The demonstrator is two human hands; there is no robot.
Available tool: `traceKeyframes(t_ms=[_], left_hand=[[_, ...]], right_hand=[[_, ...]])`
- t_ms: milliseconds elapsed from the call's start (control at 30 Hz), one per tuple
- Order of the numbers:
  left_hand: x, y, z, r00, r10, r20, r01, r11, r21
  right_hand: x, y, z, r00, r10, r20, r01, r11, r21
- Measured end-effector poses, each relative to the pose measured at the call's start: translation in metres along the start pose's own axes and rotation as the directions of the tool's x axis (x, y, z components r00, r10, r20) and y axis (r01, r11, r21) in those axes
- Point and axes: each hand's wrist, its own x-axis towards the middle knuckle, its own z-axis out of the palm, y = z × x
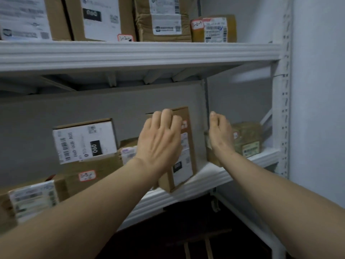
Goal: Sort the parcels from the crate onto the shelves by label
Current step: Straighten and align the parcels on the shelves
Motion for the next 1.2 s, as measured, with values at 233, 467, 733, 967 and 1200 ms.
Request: traceKeyframes(t_ms=[233,467,733,967,1200], left_hand=[[0.001,0.019,0.012,0.918,-0.297,0.263,0.33,0.94,-0.089],[0.017,-0.01,0.006,0.822,-0.401,0.404,0.563,0.676,-0.475],[0.03,-0.038,0.007,0.809,-0.293,0.509,0.55,0.682,-0.481],[0.008,-0.061,0.006,0.65,-0.346,0.677,0.659,0.701,-0.273],[-0.002,-0.061,0.022,0.606,-0.191,0.772,0.308,0.951,-0.006]], right_hand=[[-0.039,0.022,0.005,0.964,-0.136,0.227,0.115,0.988,0.101],[-0.036,0.033,0.032,0.792,0.126,0.597,-0.307,0.928,0.212],[-0.032,0.04,0.036,0.766,0.134,0.628,-0.389,0.875,0.289],[-0.028,0.048,0.033,0.74,0.163,0.652,-0.473,0.815,0.333],[-0.019,0.057,0.019,0.76,0.178,0.626,-0.514,0.753,0.411]])
